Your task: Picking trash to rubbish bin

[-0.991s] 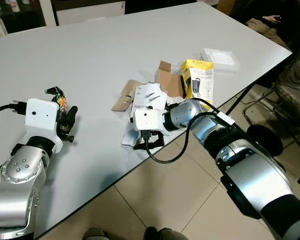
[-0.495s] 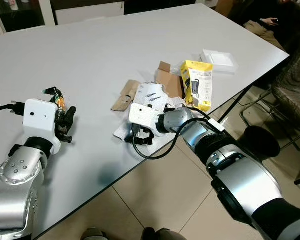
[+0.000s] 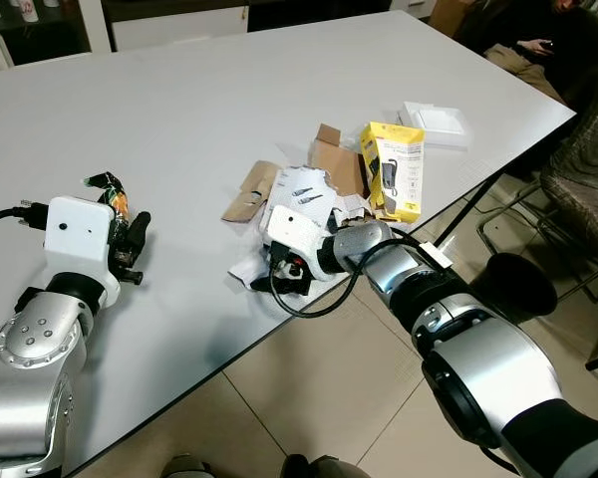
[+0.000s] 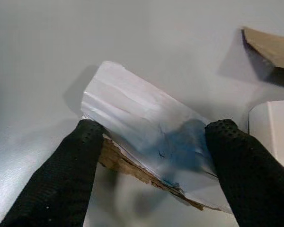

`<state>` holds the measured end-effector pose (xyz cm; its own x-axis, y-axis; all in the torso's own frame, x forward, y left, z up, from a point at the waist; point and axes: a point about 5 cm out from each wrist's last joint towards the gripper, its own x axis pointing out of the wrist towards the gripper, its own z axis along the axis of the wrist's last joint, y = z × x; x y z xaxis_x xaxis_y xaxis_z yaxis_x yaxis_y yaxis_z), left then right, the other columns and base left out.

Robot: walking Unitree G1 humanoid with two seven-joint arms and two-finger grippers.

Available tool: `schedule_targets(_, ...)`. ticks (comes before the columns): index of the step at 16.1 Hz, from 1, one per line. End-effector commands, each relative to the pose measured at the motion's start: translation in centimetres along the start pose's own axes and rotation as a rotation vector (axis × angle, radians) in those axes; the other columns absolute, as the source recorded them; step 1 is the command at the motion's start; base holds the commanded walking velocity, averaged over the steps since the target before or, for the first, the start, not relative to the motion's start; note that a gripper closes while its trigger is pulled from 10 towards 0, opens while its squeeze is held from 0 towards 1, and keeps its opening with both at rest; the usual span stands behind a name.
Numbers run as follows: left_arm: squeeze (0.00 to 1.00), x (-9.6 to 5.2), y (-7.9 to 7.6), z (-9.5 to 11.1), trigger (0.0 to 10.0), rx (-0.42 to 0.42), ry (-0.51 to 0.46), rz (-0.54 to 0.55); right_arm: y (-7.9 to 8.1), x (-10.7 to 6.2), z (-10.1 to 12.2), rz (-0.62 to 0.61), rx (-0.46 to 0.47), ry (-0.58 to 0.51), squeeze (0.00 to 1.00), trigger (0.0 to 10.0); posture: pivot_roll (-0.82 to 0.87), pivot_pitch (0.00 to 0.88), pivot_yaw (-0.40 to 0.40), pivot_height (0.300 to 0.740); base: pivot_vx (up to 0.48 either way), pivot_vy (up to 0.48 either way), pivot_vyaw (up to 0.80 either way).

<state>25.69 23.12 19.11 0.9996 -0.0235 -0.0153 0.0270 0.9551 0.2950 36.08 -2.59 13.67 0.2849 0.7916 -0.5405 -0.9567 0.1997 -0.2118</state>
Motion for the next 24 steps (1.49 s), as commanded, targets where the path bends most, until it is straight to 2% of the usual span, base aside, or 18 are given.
schedule_targets(1, 0.0, -0.2, -0.3, 0.3, 10.0, 0.006, -0.009, -0.02, 1.0, -0.1, -2.7, 0.055, 0.066, 0.096, 0.0, 0.0, 0.2, 0.138, -0.193, 0.74, 0.0, 0.0, 0.0)
schedule_targets(9, 0.0, -0.1, -0.5, 0.2, 10.0, 0.004, -0.004, -0.027, 1.3, -0.2, -2.9, 0.125, 0.071, 0.114, 0.0, 0.0, 0.2, 0.14, -0.193, 0.74, 0.0, 0.0, 0.0)
schedule_targets(15, 0.0, 0.0, -0.1, 0.3, 10.0, 0.006, -0.01, -0.016, -0.5, -1.8, -0.2, 0.149, 0.234, -0.116, 0.0, 0.0, 0.19, 0.132, -0.19, 0.74, 0.0, 0.0, 0.0)
schedule_targets(20, 0.0, 0.6, -0.6, 0.5, 10.0, -0.003, -0.023, -0.032, -1.2, -2.8, -0.1, 0.146, 0.258, -0.146, 0.0, 0.0, 0.18, 0.115, -0.181, 0.74, 0.0, 0.0, 0.0)
schedule_targets(22, 0.0, 0.6, -0.6, 0.5, 10.0, -0.005, -0.026, -0.03, -1.8, -3.3, 0.5, 0.113, 0.3, -0.232, 0.0, 0.0, 0.19, 0.11, -0.187, 0.74, 0.0, 0.0, 0.0)
schedule_targets(24, 0.0, 0.2, -0.7, 0.0, 10.0, -0.059, -0.014, 0.001, -3.0, -4.5, 1.9, 0.072, 0.403, -0.447, 0.0, 0.0, 0.19, 0.102, -0.195, 0.74, 0.0, 0.0, 0.0)
